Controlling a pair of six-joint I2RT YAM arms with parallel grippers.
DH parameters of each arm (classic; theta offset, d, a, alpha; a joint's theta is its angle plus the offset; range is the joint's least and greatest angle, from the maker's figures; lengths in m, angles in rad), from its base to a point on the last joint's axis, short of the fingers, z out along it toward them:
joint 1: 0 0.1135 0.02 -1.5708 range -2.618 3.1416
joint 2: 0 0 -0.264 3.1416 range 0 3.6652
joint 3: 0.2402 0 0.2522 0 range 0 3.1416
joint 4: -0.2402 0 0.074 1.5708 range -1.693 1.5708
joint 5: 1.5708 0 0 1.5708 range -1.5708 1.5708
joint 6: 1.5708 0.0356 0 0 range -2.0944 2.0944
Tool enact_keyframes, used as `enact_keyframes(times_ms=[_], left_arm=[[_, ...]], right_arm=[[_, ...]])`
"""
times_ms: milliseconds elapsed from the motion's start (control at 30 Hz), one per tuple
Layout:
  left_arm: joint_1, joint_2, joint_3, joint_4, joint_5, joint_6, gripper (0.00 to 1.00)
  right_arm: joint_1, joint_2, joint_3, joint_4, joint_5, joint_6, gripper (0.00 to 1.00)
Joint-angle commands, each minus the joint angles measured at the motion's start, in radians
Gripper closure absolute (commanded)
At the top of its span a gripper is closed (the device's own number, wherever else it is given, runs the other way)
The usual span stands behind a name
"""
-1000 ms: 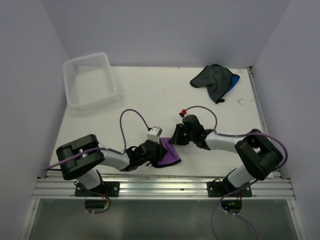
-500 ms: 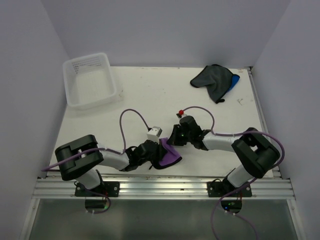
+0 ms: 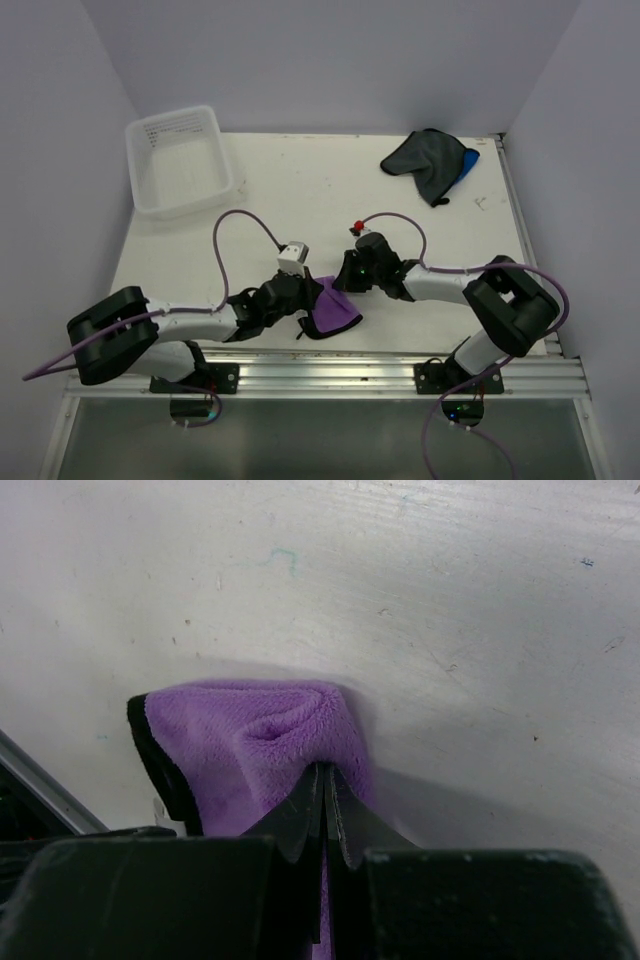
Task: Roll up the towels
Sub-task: Roll the towel
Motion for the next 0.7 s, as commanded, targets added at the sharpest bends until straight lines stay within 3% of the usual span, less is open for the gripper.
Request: enact_keyframes(times_ms=[0,200,667], left_arm=[[0.02,0.027,-0.001,0.052,-0.017,0.046,1.0],[0.02,0.087,-0.025,0.201,0.023,0.045,1.0],[0.023,0.184,0.021,0.253,0.026,0.072,1.0]], right_arm=[[0.009,0.013,0.014,-0.073,0.035,-0.028,1.0],[0.017,0.008,0.014,-0.079,0.04,-0.03,1.0],[0.021,0.002,0.01,-0.081,0.043,-0.03,1.0]])
